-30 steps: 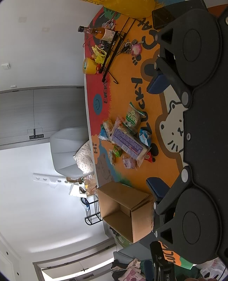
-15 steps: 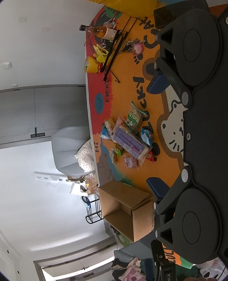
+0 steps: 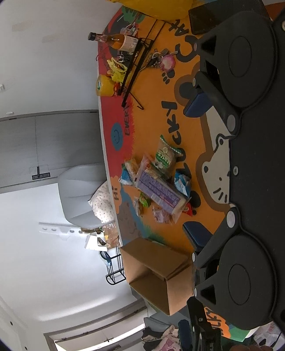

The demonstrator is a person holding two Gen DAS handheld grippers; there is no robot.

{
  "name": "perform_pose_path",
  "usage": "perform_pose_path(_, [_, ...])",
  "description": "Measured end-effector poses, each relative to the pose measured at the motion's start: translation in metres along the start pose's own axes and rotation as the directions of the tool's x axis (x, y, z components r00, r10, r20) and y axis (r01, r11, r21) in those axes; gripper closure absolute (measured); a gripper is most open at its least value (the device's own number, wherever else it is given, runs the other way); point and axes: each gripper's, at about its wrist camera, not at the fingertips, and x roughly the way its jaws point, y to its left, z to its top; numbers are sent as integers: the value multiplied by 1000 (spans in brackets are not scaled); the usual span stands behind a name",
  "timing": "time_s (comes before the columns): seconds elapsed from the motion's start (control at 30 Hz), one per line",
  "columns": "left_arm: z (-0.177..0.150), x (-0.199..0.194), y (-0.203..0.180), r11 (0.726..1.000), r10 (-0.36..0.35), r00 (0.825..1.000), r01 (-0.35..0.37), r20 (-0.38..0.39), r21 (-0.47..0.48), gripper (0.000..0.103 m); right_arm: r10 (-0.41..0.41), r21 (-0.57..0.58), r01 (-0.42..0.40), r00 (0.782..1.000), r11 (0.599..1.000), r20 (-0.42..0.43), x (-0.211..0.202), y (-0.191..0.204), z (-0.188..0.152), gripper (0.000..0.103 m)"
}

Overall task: Organize snacks
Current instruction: 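Grasp the purple wafer bar with the left gripper while the right gripper approaches the green bread packet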

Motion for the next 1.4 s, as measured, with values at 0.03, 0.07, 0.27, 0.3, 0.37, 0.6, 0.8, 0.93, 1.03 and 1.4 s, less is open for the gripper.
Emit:
perform_pose_path(0.03, [1, 4, -2, 1000, 4, 1000, -4, -3, 4, 0, 2, 2, -2, 1000, 1000, -2, 3, -2, 0, 0])
perform_pose_path(0.07, [2, 8, -4, 1000, 4, 1000, -4, -6, 9, 0, 2, 3, -2, 1000, 1000, -5, 5, -4, 0, 0])
perform_pose_path(0.27, [6, 27, -10, 1000, -20, 1000, 21, -22, 8, 0, 1, 16, 0, 1000, 1000, -14, 16, -16, 1, 0])
perform_pose_path(0.3, [6, 29, -11, 1000, -23, 999, 23, -25, 7, 0, 0, 19, 0, 1000, 1000, -16, 18, -18, 2, 0])
perform_pose_path(0.37, [8, 35, -13, 999, -32, 999, 32, -30, 9, 0, -5, 24, 6, 1000, 1000, -20, 23, -22, 3, 0])
perform_pose_path(0.6, [12, 58, -19, 998, -58, 997, 58, -45, 2, 0, -10, 42, 12, 999, 999, -48, 45, -34, 3, 0])
perform_pose_path(0.8, [15, 81, -21, 997, -80, 994, 78, -69, -23, 0, 21, 60, -16, 997, 998, -68, 62, -44, 2, 0])
perform_pose_path(0.93, [17, 94, -24, 995, -93, 993, 90, -74, -33, 0, 34, 59, -30, 997, 998, -64, 72, -47, 4, 4])
perform_pose_path(1.03, [20, 103, -26, 994, -102, 992, 100, -73, -38, 0, 44, 58, -40, 996, 998, -73, 82, -49, 6, 10])
perform_pose_path(1.4, [29, 139, -34, 992, -118, 988, 114, -95, -50, 1, 110, 102, -97, 985, 990, -136, 122, -61, 9, 39])
